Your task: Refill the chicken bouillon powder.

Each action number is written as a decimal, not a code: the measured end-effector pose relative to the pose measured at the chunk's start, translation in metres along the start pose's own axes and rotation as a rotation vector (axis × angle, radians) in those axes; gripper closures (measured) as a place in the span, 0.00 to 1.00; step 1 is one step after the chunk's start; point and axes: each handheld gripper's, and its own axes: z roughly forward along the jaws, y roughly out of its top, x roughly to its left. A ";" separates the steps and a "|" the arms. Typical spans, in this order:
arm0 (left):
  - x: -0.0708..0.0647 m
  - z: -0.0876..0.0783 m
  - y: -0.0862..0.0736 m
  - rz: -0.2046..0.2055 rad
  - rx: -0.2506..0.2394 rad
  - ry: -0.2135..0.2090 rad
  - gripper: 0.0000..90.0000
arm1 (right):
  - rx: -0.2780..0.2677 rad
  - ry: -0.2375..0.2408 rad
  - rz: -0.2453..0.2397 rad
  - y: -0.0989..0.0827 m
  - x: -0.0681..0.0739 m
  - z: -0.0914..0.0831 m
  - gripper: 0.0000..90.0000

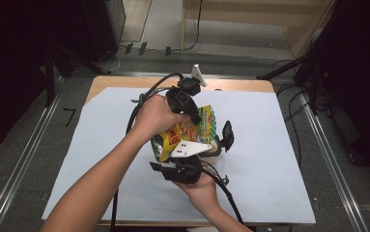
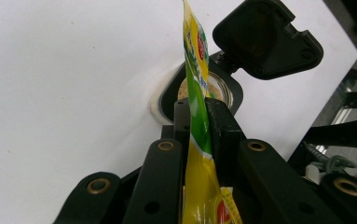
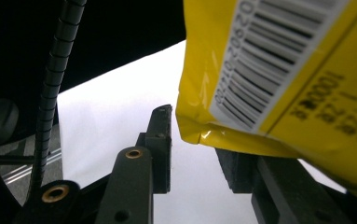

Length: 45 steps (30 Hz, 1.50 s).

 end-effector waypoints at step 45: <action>0.040 -0.006 -0.098 -0.057 -0.280 -0.202 0.95 | 0.142 -0.052 -0.108 -0.038 0.000 0.026 0.63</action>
